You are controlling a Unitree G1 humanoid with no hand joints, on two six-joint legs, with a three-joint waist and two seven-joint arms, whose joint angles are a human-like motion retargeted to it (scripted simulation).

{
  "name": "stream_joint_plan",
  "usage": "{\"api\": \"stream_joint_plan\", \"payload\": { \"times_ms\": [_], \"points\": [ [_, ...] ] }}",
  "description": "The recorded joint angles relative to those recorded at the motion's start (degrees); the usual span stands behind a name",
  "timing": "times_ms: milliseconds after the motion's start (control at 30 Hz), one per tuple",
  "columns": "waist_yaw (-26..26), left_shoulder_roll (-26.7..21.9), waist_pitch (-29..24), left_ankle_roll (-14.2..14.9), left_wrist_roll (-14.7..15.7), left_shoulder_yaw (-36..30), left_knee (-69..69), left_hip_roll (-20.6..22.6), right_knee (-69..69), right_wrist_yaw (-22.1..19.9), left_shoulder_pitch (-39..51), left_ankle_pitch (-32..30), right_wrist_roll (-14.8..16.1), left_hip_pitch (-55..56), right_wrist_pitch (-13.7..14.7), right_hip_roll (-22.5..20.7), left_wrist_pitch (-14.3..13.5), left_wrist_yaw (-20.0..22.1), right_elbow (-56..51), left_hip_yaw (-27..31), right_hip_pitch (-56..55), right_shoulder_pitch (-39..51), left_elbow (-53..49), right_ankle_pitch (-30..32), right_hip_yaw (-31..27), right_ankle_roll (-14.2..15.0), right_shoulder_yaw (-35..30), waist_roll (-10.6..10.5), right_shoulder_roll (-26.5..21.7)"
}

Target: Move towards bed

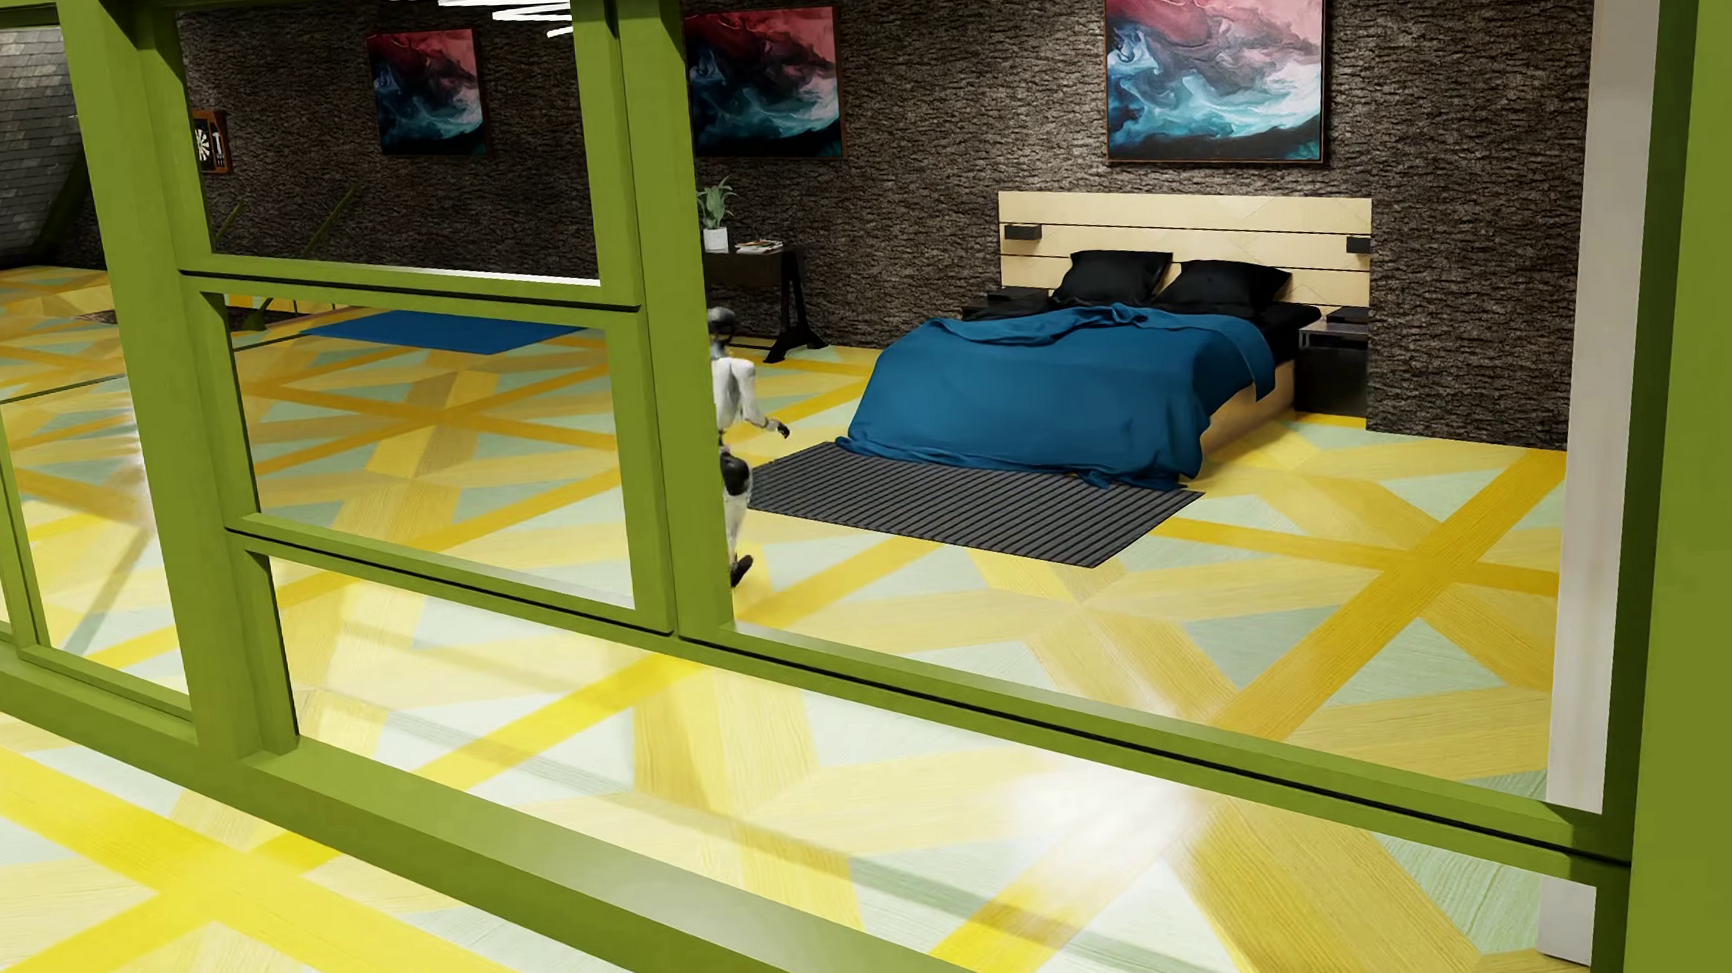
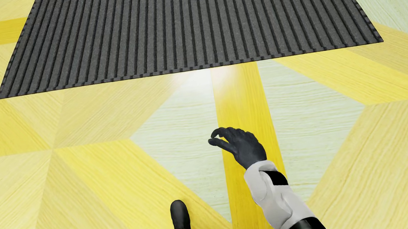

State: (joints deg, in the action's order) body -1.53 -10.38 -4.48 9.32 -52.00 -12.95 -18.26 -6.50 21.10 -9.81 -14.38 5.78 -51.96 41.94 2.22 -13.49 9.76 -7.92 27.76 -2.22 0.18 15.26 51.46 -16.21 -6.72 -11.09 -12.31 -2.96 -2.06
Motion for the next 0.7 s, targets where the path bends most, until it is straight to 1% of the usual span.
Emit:
{"api": "stream_joint_plan", "payload": {
  "times_ms": [33, 67, 100, 133, 167, 200, 233, 267, 300, 333, 367, 400, 433, 467, 500, 533, 567, 600, 633, 667, 700],
  "points": [
    [1.0, 1.4, -0.1, 2.7, 1.4, 2.9, 5.9, 0.3, -0.4, -2.1, -2.6, 0.3, -0.2, -0.3, 1.8, 0.9, -0.4, 3.9, -3.0, -1.4, 4.8, 1.8, -1.2, 0.8, -1.9, 0.4, -2.1, 0.2, -1.3],
    [2.1, 2.7, -0.3, 2.9, 2.4, 5.3, 4.1, 0.5, 1.2, -3.7, -4.9, 1.0, 1.3, -0.1, 2.8, 1.9, -0.4, 7.6, -4.5, -2.9, 8.9, 2.2, -2.1, 2.8, -2.9, 1.0, -3.2, 0.5, -2.1],
    [3.2, 4.1, -0.2, 0.1, 2.9, 7.2, -3.1, 1.3, 4.8, -4.3, -6.5, 0.0, 3.9, 0.3, 2.6, 3.2, 0.1, 10.3, -4.8, -2.9, 11.7, 1.2, -2.4, 7.0, -3.8, 2.8, -3.9, 1.3, -3.0],
    [4.3, 5.8, -0.2, -3.6, 3.2, 8.7, -10.9, 2.2, 11.4, -3.9, -7.3, -4.1, 6.3, 0.4, 1.3, 4.5, 0.8, 11.5, -4.3, -3.5, 12.4, -0.8, -2.1, 14.2, -5.0, 8.7, -4.6, 2.3, -4.3],
    [5.0, 7.4, -0.4, -5.2, 3.5, 9.8, -17.7, 2.6, 21.6, -2.8, -7.0, -5.2, 7.4, -0.3, -1.0, 5.4, 1.2, 11.0, -2.9, -5.4, 10.2, -3.0, -1.2, 22.7, -6.4, 19.0, -5.7, 3.6, -5.8],
    [5.7, 8.4, -0.7, -7.6, 3.1, 10.4, -22.2, 3.0, 34.0, -1.5, -5.3, -1.3, 7.5, -2.0, -4.0, 6.3, 1.4, 9.3, -0.1, -7.3, 4.5, -5.1, -0.1, 29.5, -6.1, 24.9, -7.0, 4.9, -6.9],
    [6.1, 8.6, -1.1, -9.1, 1.7, 10.4, -23.7, 3.7, 45.2, -0.1, -2.7, 2.8, 7.0, -5.3, -7.5, 7.9, 1.6, 7.5, 4.7, -9.4, -3.4, -6.9, 0.7, 30.0, -4.4, 24.5, -8.2, 6.1, -7.1],
    [6.1, 8.3, -1.3, -9.4, -0.3, 10.1, -22.2, 5.0, 52.6, 1.8, 0.5, 5.9, 6.6, -10.2, -11.3, 9.6, 1.7, 7.0, 11.4, -11.1, -12.0, -8.3, 0.7, 25.6, -3.6, 22.0, -9.5, 7.2, -6.8],
    [5.7, 7.9, -1.3, -9.7, -2.1, 10.1, -18.9, 6.6, 55.6, 5.0, 3.9, 7.8, 5.7, -15.9, -14.4, 11.5, 1.6, 8.4, 19.1, -12.3, -20.2, -9.5, -0.3, 21.6, -1.8, 18.5, -11.4, 8.1, -6.5],
    [5.1, 7.5, -1.2, -9.8, -2.9, 10.4, -14.8, 8.5, 54.2, 9.8, 7.0, 9.1, 3.9, -21.7, -15.6, 13.1, 0.8, 11.2, 26.4, -12.9, -27.4, -10.9, -2.0, 18.4, 0.2, 15.8, -14.3, 8.7, -6.8],
    [4.3, 7.1, -0.9, -9.9, -2.4, 10.8, -11.1, 10.4, 49.4, 15.0, 10.1, 10.0, 1.6, -27.1, -14.3, 14.1, -1.1, 13.9, 32.0, -12.6, -33.6, -13.0, -3.8, 15.1, 2.1, 14.1, -17.6, 9.1, -7.9],
    [3.2, 6.6, -0.7, -10.0, -1.1, 10.9, -8.1, 12.1, 41.7, 18.8, 13.6, 11.0, 0.0, -31.9, -11.8, 14.9, -3.6, 15.3, 35.2, -11.7, -38.6, -15.7, -6.2, 12.4, 3.8, 12.4, -19.5, 9.4, -9.3],
    [2.1, 5.8, -0.4, -9.8, 0.7, 10.0, -5.6, 13.4, 31.5, 20.2, 17.0, 12.0, 0.2, -36.4, -10.1, 15.7, -6.1, 15.6, 35.8, -10.2, -42.3, -18.9, -9.4, 11.0, 4.8, 12.5, -18.6, 9.5, -10.6],
    [0.9, 4.6, -0.2, -9.7, 2.4, 8.6, -2.9, 14.4, 19.1, 18.5, 20.2, 12.8, 2.5, -41.0, -10.2, 16.3, -8.4, 15.6, 34.6, -8.2, -44.5, -22.7, -13.1, 10.2, 4.5, 12.0, -15.0, 9.4, -11.5],
    [-0.4, 3.1, 0.0, -9.7, 3.8, 7.0, -0.1, 14.7, 6.2, 14.4, 23.1, 12.7, 5.4, -45.8, -11.6, 16.3, -10.1, 16.1, 32.5, -6.0, -45.4, -26.6, -16.8, 10.1, 2.8, 10.9, -10.2, 9.2, -11.7],
    [-1.6, 1.9, 0.1, -9.6, 5.0, 5.9, 1.7, 14.6, -3.0, 9.9, 25.1, 11.7, 7.2, -50.4, -13.6, 16.9, -10.8, 17.5, 30.8, -3.9, -45.6, -30.0, -20.1, 11.0, 2.0, 10.8, -6.2, 8.9, -11.5],
    [-2.8, 1.1, 0.2, -9.1, 6.4, 5.4, 1.2, 13.9, -4.4, 7.0, 26.0, 9.5, 7.4, -54.4, -15.8, 17.6, -10.5, 19.5, 30.6, -2.2, -46.0, -32.4, -22.5, 12.3, 3.1, 11.0, -3.8, 8.3, -11.1],
    [-3.9, 0.7, 0.2, -8.4, 8.0, 5.5, -2.1, 12.6, 1.3, 6.6, 25.6, 4.7, 6.5, -56.8, -17.8, 17.9, -9.4, 21.3, 31.9, -0.5, -46.5, -33.5, -24.1, 14.7, 5.4, 9.7, -2.8, 7.5, -10.4],
    [-4.7, 0.3, 0.2, -7.3, 9.6, 5.9, -9.4, 10.6, 8.6, 8.7, 23.9, -3.1, 5.3, -56.8, -18.8, 17.4, -7.9, 22.4, 34.3, 0.9, -46.4, -33.2, -25.0, 18.3, 7.4, 9.7, -2.4, 6.1, -9.3],
    [-5.1, -0.2, -0.1, -4.3, 10.7, 6.0, -21.2, 7.9, 14.7, 12.1, 21.4, -13.5, 4.2, -53.6, -18.3, 16.2, -6.4, 22.4, 36.6, 1.2, -45.3, -31.5, -25.2, 18.8, 9.3, 9.6, -2.4, 4.4, -8.3],
    [-5.0, -0.7, -0.5, -1.2, 10.7, 5.4, -35.0, 5.0, 18.7, 15.5, 18.7, -22.1, 2.9, -47.2, -16.5, 14.3, -4.9, 21.3, 37.7, 1.2, -43.0, -28.6, -24.4, 15.9, 11.1, 8.7, -2.7, 2.5, -7.4]
  ]
}}
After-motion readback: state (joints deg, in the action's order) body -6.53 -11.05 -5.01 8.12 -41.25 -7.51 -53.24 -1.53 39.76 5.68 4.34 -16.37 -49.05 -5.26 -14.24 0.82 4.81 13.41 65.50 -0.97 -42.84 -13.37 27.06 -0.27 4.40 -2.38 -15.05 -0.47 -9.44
